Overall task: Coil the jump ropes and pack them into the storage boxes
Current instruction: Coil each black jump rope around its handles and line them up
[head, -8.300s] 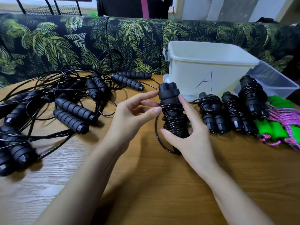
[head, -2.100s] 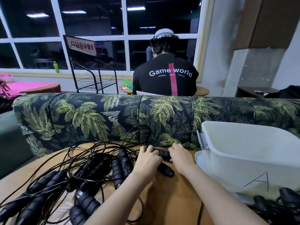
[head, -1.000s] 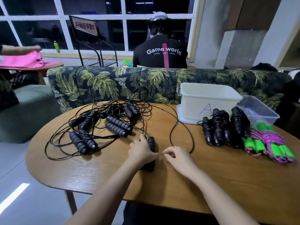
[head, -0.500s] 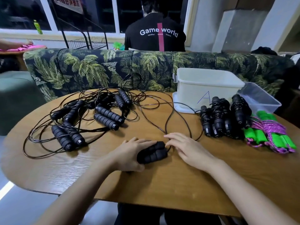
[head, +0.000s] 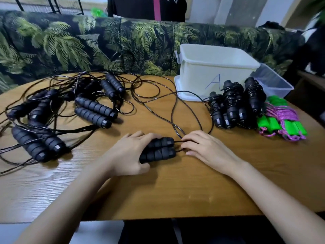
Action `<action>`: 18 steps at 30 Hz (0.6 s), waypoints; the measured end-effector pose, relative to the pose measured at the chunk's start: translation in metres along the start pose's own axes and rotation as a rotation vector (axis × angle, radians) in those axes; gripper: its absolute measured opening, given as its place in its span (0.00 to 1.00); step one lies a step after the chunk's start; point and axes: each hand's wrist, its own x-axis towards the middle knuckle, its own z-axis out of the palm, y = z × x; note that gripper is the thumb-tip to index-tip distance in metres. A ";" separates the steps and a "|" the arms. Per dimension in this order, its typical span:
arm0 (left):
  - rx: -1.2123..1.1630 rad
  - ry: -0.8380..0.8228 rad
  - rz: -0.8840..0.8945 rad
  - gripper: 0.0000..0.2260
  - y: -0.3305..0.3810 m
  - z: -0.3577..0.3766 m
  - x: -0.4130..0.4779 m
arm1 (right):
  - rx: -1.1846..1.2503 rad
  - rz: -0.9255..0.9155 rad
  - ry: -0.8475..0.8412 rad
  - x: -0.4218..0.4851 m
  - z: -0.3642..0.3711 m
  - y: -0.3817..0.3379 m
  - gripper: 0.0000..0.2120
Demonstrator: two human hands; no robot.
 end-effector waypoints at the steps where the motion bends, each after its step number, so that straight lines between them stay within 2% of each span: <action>1: 0.003 0.009 0.013 0.39 -0.001 0.000 0.001 | -0.007 0.013 -0.006 -0.002 0.000 -0.001 0.13; 5: 0.041 0.027 0.053 0.39 -0.005 0.004 0.002 | -0.047 0.046 -0.042 -0.004 0.000 -0.004 0.15; 9: 0.082 0.068 0.018 0.39 -0.008 0.008 -0.007 | 0.075 0.090 -0.056 0.004 -0.002 -0.008 0.17; 18: 0.002 0.183 -0.009 0.30 -0.015 0.022 -0.024 | 0.155 0.055 -0.002 0.010 0.004 -0.003 0.14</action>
